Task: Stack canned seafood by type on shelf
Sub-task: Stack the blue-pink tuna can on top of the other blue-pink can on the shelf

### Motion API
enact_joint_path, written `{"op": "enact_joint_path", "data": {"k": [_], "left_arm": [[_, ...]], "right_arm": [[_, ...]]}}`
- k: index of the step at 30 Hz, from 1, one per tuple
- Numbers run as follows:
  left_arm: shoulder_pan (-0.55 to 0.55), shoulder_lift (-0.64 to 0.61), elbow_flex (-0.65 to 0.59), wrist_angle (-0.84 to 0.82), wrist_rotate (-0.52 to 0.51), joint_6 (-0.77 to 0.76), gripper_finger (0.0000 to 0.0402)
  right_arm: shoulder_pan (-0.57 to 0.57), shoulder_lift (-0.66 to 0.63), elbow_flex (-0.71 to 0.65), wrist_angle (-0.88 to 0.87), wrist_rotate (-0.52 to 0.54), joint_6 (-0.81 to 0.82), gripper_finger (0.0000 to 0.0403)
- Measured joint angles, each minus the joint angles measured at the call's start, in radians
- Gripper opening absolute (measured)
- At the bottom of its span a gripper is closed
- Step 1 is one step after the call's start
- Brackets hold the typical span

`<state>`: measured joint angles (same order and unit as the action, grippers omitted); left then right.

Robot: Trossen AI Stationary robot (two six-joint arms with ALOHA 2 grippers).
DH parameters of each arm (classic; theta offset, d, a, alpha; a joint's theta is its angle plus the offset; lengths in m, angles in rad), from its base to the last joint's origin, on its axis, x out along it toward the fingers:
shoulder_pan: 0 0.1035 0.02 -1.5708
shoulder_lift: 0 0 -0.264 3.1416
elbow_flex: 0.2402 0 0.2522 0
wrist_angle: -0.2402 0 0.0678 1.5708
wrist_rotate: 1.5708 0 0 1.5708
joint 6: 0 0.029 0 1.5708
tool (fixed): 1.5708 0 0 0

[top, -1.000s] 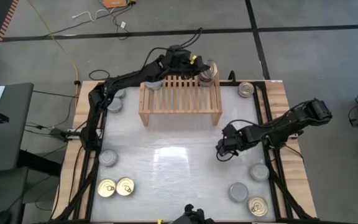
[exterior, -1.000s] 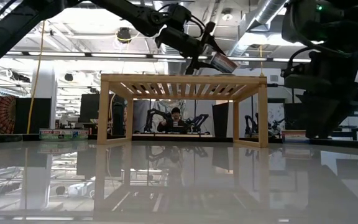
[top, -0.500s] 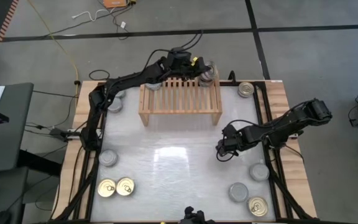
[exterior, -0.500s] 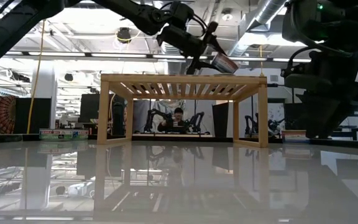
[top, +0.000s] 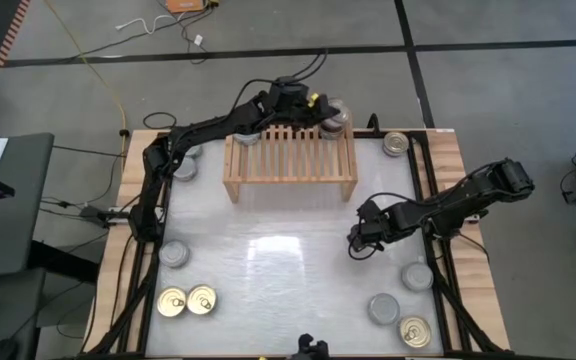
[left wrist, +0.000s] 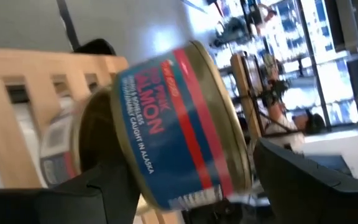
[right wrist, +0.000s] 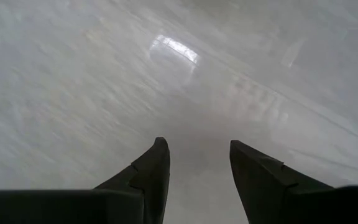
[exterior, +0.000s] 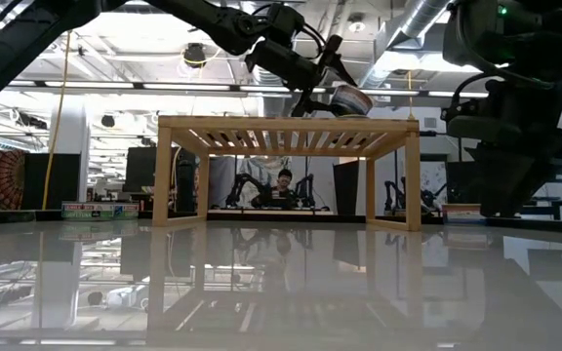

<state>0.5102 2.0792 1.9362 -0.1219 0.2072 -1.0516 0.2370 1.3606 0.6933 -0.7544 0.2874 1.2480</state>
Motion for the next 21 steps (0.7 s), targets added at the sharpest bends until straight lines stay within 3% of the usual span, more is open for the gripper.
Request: {"op": "enact_joint_path", "data": {"k": [3,13,16,21], "left_arm": [[-0.001,0.0,0.0,0.0,0.057,0.01,0.0288],[0.002,0.0,0.0,-0.064,0.061,-0.022,0.0288],[0.002,0.0,0.0,-0.062,0.12,-0.028,0.0288],[0.002,0.0,0.0,-0.055,0.084,-0.052,0.0288]], "right_arm": [[0.01,0.0,0.0,0.0,0.0,0.0,0.0191],[0.025,0.0,0.0,0.0,0.0,0.008,0.0191],[0.026,0.0,0.0,0.0,0.0,0.008,0.0191],[0.025,0.0,0.0,0.0,-0.001,0.008,0.0191]]}}
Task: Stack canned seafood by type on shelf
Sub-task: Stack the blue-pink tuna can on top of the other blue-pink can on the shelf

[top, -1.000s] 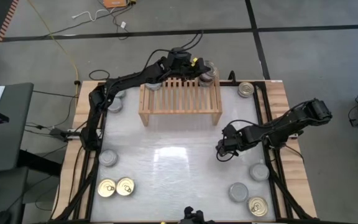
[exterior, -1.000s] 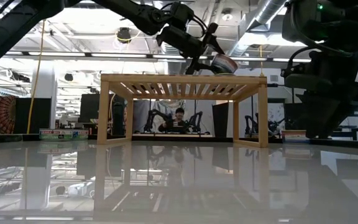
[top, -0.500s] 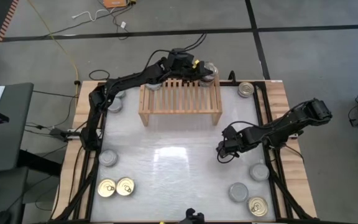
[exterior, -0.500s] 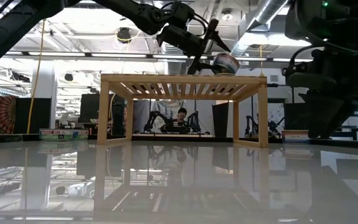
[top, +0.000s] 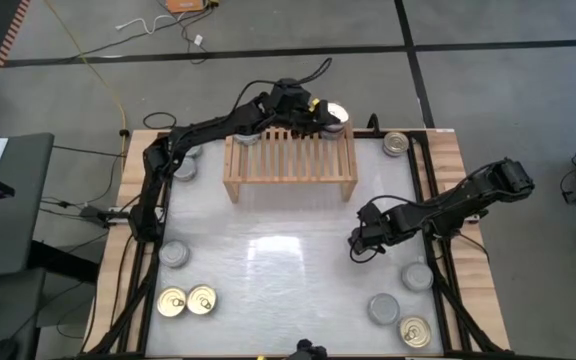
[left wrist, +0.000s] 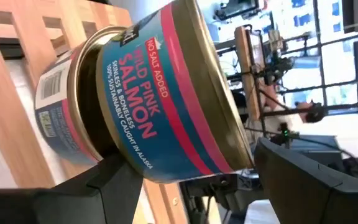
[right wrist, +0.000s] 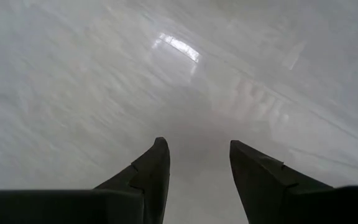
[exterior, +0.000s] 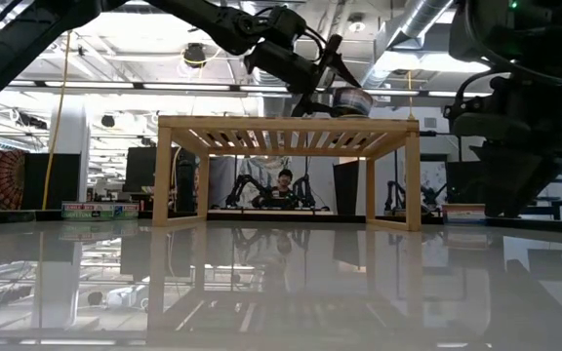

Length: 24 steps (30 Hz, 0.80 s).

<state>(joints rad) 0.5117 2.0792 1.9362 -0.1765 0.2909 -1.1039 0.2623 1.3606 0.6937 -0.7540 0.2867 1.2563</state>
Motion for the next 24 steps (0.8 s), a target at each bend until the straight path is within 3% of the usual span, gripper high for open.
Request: {"op": "enact_joint_path", "data": {"k": [20,24], "left_arm": [[0.008,0.001,0.0,0.007,0.188,-0.009,0.0288],[0.013,0.001,0.0,0.009,0.162,-0.024,0.0288]], "right_arm": [[0.0,0.0,0.0,0.0,0.0,0.001,0.0191],[0.0,0.0,0.0,0.001,0.0,0.001,0.0191]]}}
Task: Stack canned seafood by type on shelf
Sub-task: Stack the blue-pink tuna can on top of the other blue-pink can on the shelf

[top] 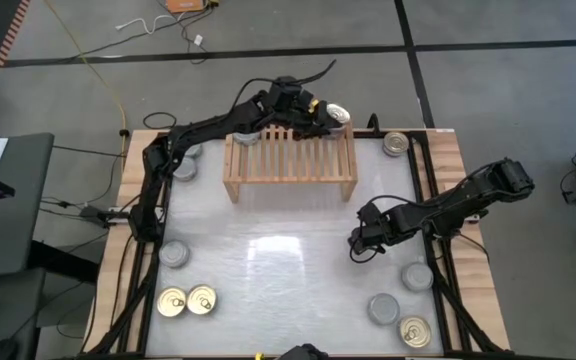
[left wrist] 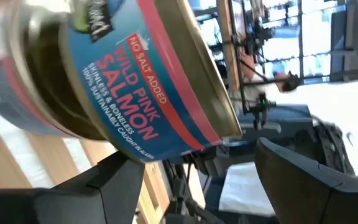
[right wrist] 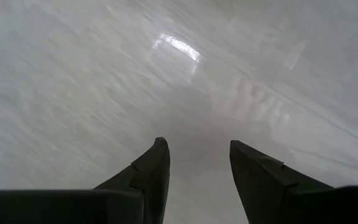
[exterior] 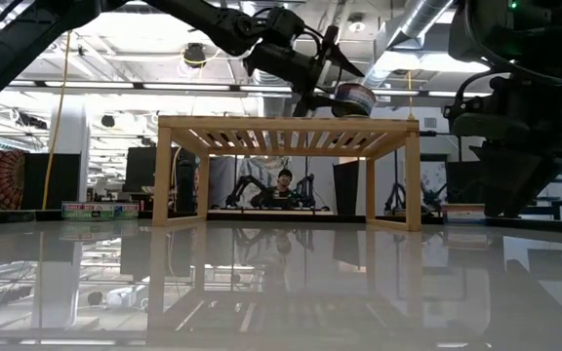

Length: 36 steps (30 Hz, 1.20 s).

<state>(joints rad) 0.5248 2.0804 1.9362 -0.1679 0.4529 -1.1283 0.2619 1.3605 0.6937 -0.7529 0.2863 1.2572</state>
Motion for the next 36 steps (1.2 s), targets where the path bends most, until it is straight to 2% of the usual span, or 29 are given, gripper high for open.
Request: {"op": "enact_joint_path", "data": {"k": [4,7,10,14,17,21,25,30,36], "left_arm": [[0.002,0.0,0.0,0.002,0.038,0.01,0.0288],[0.0,0.0,0.0,0.004,-0.016,0.005,0.0288],[0.001,0.0,-0.001,0.016,0.027,0.008,0.0288],[0.006,-0.003,0.0,-0.006,-0.047,0.035,0.0288],[0.009,0.0,-0.001,0.016,0.027,0.023,0.0288],[0.007,-0.003,0.0,-0.007,0.017,0.036,0.0288],[0.01,-0.001,-0.001,0.0,0.078,0.04,0.0288],[0.021,-0.002,0.0,-0.002,0.033,0.007,0.0288],[0.019,-0.002,0.0,0.001,0.126,0.011,0.0288]], "right_arm": [[0.0,0.0,0.0,0.007,0.0,0.002,0.0191],[0.0,0.0,0.0,0.008,0.0,0.002,0.0191],[0.0,0.0,0.0,0.008,0.0,0.005,0.0191],[0.0,0.0,0.0,0.007,0.0,0.009,0.0191],[0.0,0.0,0.0,0.007,0.0,0.017,0.0191],[-0.002,0.0,0.0,0.006,0.0,0.018,0.0191],[-0.002,0.0,0.0,0.006,0.0,0.018,0.0191],[-0.003,0.0,0.0,0.006,0.0,0.018,0.0191],[-0.002,0.0,0.0,0.006,0.0,0.018,0.0192]]}}
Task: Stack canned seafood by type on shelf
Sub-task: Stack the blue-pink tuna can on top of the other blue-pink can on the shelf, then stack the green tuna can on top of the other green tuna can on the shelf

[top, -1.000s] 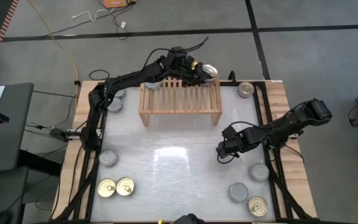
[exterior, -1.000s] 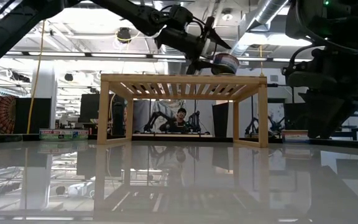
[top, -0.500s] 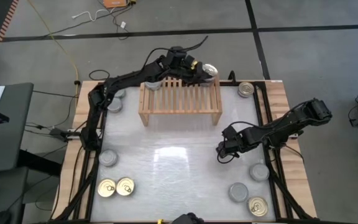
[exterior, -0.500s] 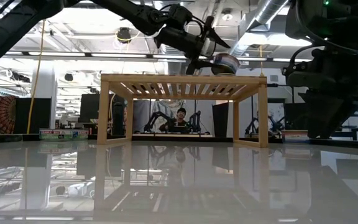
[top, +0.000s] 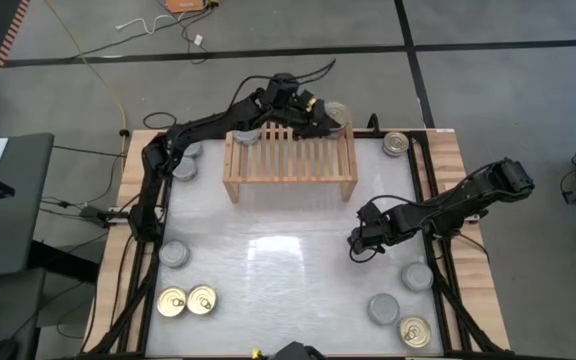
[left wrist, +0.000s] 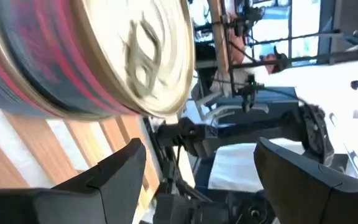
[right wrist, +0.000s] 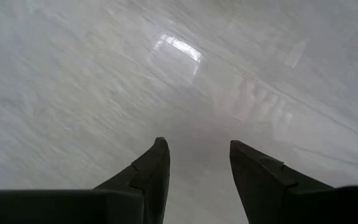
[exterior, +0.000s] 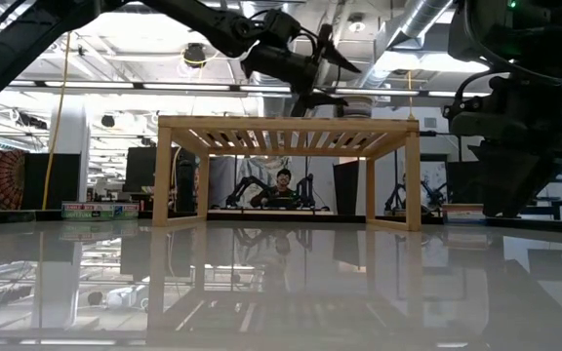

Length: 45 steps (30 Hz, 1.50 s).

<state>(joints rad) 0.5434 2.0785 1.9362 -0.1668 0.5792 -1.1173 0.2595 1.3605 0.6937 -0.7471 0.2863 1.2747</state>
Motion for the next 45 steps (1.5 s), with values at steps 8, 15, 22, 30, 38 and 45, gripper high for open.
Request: {"op": "enact_joint_path", "data": {"k": [8,15,22,30,38,45], "left_arm": [[-0.001,0.0,0.0,0.001,-0.03,-0.006,0.0288],[-0.005,-0.002,0.0,0.0,-0.03,0.001,0.0288],[-0.031,-0.055,0.0,-0.003,-0.034,0.079,0.0288],[-0.163,-0.174,0.0,-0.238,-0.335,0.415,0.0288],[-0.36,-0.231,0.0,-0.528,-0.701,0.497,0.0288],[-0.499,-0.233,-0.053,-0.557,-0.793,0.352,0.0288]], "right_arm": [[0.002,0.0,0.0,0.0,0.0,0.0,0.0192],[0.002,0.0,0.0,0.0,0.0,0.0,0.0192],[0.01,0.0,0.0,0.0,0.0,0.0,0.0192],[0.038,0.0,0.0,0.0,0.0,-0.006,0.0192],[0.09,0.0,0.0,-0.008,-0.024,-0.046,0.0192],[0.145,0.0,0.0,-0.011,-0.044,-0.056,0.0192]]}}
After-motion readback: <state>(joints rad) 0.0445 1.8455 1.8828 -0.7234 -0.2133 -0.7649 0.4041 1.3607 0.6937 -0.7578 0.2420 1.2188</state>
